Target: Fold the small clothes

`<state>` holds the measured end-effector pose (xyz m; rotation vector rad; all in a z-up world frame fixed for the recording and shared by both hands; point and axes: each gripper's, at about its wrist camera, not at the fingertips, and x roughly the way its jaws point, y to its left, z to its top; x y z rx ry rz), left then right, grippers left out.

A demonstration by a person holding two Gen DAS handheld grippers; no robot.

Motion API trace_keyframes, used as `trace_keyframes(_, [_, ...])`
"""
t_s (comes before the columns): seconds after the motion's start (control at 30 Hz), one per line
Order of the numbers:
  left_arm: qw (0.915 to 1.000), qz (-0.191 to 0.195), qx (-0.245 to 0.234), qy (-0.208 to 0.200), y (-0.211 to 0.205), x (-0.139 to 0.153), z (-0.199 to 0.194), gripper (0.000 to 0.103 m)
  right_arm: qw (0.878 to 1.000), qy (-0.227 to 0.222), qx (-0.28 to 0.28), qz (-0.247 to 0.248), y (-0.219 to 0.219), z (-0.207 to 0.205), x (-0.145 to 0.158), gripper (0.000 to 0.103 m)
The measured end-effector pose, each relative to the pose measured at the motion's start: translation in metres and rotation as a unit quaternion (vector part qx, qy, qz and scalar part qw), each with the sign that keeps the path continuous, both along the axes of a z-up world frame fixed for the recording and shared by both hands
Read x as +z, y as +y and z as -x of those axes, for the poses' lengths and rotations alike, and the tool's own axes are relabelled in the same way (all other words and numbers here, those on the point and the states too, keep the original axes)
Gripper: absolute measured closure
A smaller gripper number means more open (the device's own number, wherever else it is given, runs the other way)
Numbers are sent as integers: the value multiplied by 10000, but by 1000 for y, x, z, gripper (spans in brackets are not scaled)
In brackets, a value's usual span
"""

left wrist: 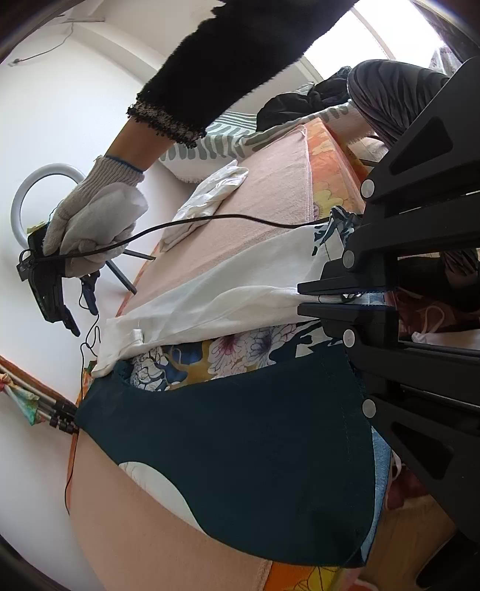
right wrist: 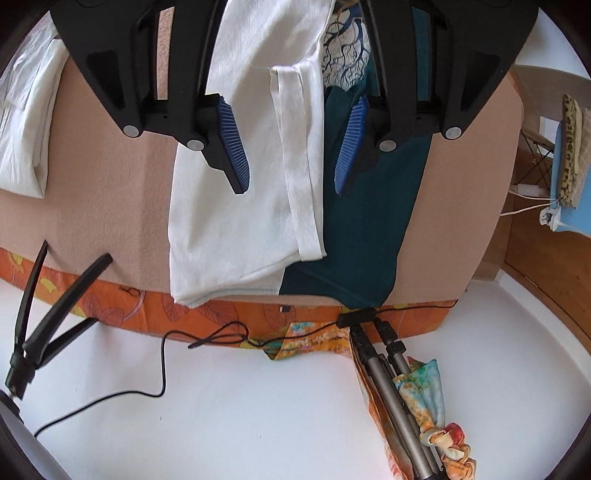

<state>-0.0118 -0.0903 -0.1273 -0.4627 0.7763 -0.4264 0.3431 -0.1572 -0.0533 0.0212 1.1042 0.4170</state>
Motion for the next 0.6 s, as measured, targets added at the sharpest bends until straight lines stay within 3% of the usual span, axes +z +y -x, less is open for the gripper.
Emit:
trace_keyframes(0.1, [10000, -14, 14, 73, 1, 0, 1, 95, 9998, 151, 138, 83, -6, 27, -20, 53])
trace_keyframes(0.2, [9996, -203, 63, 185, -1, 6, 4, 79, 9989, 313, 69, 340, -3, 40, -44, 53])
trace_keyframes(0.3, [9996, -237, 85, 110, 8, 16, 14, 78, 9978, 539, -99, 385, -1, 40, -64, 54])
trace_keyframes(0.43, [9987, -454, 243, -64, 31, 31, 27, 68, 9972, 694, -211, 169, 4, 38, -74, 87])
trace_keyframes(0.6, [9955, -689, 630, -136, 66, 42, 31, 67, 9977, 660, -154, -43, 16, 45, -71, 94])
